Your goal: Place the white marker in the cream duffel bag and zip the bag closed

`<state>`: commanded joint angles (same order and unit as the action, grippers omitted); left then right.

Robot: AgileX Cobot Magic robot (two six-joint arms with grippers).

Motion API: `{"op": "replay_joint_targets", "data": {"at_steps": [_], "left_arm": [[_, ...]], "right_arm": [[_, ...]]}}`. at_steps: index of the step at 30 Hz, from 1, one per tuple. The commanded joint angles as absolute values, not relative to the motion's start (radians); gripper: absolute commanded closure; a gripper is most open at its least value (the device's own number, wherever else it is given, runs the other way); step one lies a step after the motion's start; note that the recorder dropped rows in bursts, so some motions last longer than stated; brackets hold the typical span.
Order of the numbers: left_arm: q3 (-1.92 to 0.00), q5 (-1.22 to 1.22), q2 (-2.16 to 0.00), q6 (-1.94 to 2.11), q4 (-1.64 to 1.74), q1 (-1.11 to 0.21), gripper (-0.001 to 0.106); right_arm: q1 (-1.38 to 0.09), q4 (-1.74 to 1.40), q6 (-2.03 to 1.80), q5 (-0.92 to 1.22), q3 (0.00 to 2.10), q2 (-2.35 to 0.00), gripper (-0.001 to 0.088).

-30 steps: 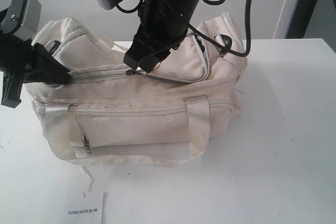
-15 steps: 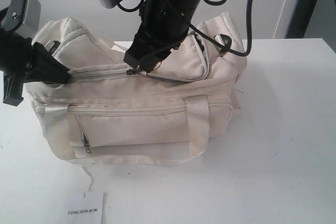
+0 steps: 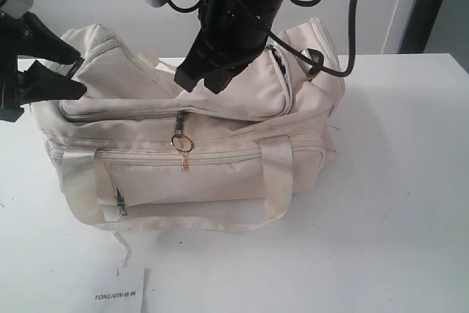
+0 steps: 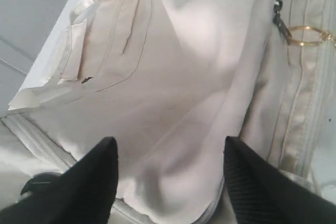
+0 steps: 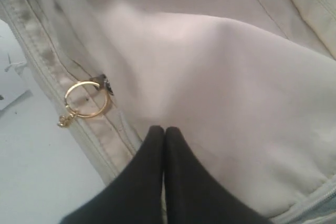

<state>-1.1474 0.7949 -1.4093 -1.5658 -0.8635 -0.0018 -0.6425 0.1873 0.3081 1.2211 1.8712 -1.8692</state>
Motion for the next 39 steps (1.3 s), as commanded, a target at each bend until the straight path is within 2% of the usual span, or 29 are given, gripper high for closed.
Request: {"op": "replay_joint_targets", "data": {"at_steps": [1, 6, 7, 8, 18, 31, 39], "left_arm": [[-1.147, 0.814, -1.409, -1.566, -0.878, -0.002, 0.042], [-1.147, 0.866, -1.407, -1.569, -0.95, -0.002, 0.042], [-1.147, 0.866, -1.407, -1.569, -0.95, -0.002, 0.042], [-1.147, 0.866, -1.407, -1.569, -0.95, -0.002, 0.042], [-1.147, 0.832, -1.407, -1.567, -0.965, -0.002, 0.042], [-1.147, 0.831, -1.407, -1.523, -0.965, -0.002, 0.042], [-1.147, 0.835, -1.407, -1.501, -0.965, -0.002, 0.042]], "right_arm": [[-0.642, 0.187, 0.291, 1.221, 1.871, -1.868, 0.0846], [-0.639, 0.28, 0.202, 1.221, 1.863, -1.869, 0.0381], [-0.639, 0.346, 0.209, 1.221, 1.844, -1.872, 0.03], [-0.646, 0.378, 0.209, 1.221, 1.827, -1.877, 0.0262], [-0.755, 0.086, 0.006, 1.132, 1.79, -1.926, 0.0259], [-0.872, -0.057, -0.053, 1.171, 1.794, -1.917, 0.0301], [-0.877, -0.219, -0.053, 1.147, 1.794, -1.939, 0.0408]]}}
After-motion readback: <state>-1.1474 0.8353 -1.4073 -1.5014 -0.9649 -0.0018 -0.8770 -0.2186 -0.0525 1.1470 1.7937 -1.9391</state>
